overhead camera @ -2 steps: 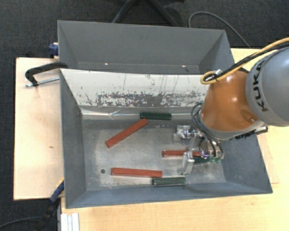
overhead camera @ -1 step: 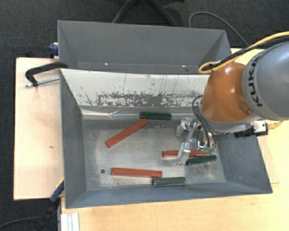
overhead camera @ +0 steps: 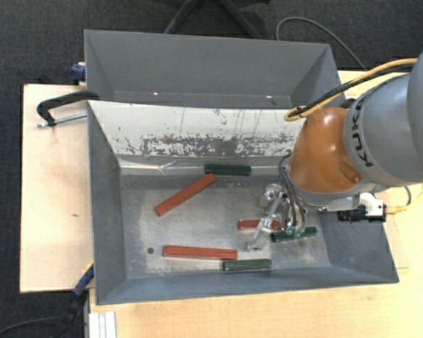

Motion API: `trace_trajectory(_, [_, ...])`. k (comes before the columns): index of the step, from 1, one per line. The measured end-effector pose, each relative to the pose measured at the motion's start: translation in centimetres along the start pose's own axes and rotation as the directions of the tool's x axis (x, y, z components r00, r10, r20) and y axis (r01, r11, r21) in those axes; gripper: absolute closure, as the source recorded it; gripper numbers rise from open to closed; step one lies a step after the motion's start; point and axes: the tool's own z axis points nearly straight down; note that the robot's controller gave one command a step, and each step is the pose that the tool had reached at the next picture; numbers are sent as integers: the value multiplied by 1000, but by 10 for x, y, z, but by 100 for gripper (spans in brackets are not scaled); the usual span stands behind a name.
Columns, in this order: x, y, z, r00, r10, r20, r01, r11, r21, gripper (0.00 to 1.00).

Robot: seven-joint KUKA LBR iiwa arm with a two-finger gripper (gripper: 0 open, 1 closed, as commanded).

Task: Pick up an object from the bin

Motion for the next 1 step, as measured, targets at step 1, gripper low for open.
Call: trace_trajectory(1, [0,1,-1,1000,-1,3,1,1000,-1,0])
